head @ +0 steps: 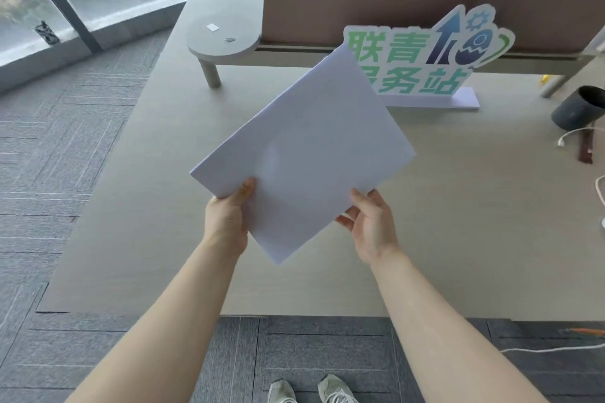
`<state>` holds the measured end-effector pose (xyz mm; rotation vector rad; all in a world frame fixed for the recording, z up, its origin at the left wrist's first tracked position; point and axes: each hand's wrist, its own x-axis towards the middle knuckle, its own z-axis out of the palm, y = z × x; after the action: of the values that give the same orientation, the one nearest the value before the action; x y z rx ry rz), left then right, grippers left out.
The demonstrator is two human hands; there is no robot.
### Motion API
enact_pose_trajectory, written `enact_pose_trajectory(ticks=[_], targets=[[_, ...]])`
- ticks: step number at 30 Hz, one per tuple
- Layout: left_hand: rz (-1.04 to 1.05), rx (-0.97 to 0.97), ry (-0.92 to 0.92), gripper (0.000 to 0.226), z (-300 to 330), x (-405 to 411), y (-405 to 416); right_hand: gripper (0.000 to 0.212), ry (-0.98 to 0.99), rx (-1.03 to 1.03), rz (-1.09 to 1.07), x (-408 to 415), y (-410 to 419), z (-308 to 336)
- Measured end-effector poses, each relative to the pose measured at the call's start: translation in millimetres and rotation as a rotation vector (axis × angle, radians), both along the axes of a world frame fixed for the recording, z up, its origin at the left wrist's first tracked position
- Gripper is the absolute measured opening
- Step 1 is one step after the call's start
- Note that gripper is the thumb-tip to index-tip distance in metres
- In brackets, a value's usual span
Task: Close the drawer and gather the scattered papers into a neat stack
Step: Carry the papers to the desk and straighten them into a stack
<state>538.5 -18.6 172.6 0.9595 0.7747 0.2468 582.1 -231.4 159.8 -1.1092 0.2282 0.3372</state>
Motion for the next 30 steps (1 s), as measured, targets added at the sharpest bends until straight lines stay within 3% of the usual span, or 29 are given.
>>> enact_pose_trajectory(ticks=[5,10,16,22,26,30], targets=[[0.081,-0.087,0.071,0.015,0.7,-11.0,-9.2,0.024,-0.034,-0.228,-0.081,-11.7,24.9,5.0],[0.03,-0.06,0.048,0.02,4.6,-31.3,9.2,0.017,-0.071,-0.357,-0.101,-9.7,34.0,9.9],[-0.093,0.167,0.052,0.022,13.9,-53.6,65.6,0.006,-0.121,-0.489,-0.052,-4.5,44.3,13.7],[-0.327,0.427,0.135,0.015,15.8,-73.8,105.3,0.022,-0.139,-0.544,0.034,-1.3,72.3,9.5],[-0.239,0.45,0.19,0.018,9.2,-83.1,120.1,0.034,-0.119,-0.531,0.101,-0.4,98.0,3.5],[-0.154,0.376,0.225,0.015,1.3,-90.9,134.7,0.032,-0.132,-0.513,0.175,2.9,125.8,5.3]])
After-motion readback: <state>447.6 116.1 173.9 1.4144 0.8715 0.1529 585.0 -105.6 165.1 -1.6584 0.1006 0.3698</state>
